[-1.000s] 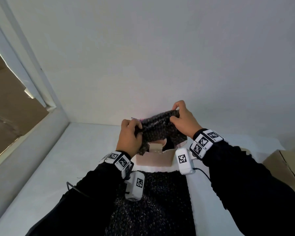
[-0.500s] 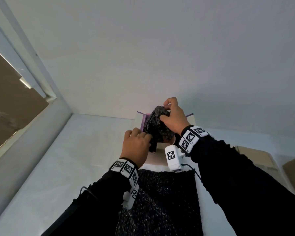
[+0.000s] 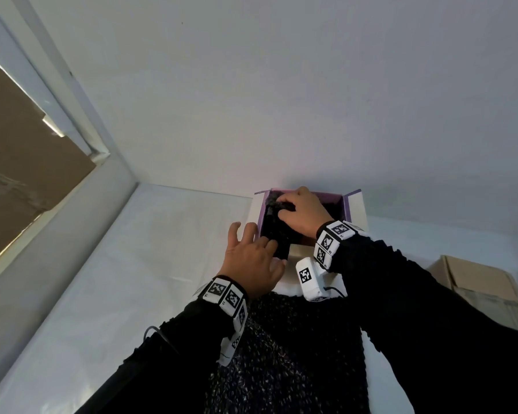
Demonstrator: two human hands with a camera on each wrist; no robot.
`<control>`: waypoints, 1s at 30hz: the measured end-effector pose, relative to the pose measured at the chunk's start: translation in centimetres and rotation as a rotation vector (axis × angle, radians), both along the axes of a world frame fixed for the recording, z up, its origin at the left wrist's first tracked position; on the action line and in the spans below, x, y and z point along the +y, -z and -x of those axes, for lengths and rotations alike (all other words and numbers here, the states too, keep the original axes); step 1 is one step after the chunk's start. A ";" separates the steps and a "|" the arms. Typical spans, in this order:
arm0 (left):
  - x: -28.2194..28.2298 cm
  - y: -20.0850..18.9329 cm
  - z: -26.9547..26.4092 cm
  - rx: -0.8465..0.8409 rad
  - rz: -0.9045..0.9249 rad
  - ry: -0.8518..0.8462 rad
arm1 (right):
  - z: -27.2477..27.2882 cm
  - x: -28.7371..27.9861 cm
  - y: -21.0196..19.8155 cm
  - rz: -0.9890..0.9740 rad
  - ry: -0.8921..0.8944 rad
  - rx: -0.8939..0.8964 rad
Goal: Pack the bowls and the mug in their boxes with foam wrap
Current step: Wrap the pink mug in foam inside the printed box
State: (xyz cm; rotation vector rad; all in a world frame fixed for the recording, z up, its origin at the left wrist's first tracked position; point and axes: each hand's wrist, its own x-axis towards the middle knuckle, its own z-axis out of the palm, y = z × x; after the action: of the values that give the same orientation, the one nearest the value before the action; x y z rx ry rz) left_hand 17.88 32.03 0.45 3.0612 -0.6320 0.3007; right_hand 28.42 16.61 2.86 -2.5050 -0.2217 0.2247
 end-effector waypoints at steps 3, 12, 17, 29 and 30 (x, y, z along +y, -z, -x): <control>0.2 0.5 0.0 0.008 -0.005 0.015 | -0.5 -0.2 0.8 0.193 -0.071 0.110; 0.6 0.8 -0.5 -0.003 0.011 0.060 | -0.5 -0.8 0.5 -0.039 0.048 -0.113; 0.6 0.9 -0.3 -0.014 0.040 0.063 | -0.1 0.2 1.0 0.141 -0.070 0.011; 1.1 1.8 -0.5 -0.100 -0.061 0.072 | 2.2 -1.2 0.7 0.470 -0.332 -0.179; 1.1 1.8 -0.4 -0.108 -0.066 0.064 | 2.4 -1.2 0.7 0.508 -0.374 -0.181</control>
State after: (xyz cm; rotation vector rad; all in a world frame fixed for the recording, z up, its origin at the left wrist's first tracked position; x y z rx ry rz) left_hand 18.25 33.10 -1.40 3.0967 -0.7574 0.4563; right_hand 25.99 15.40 2.14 -2.9706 -0.7982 0.2250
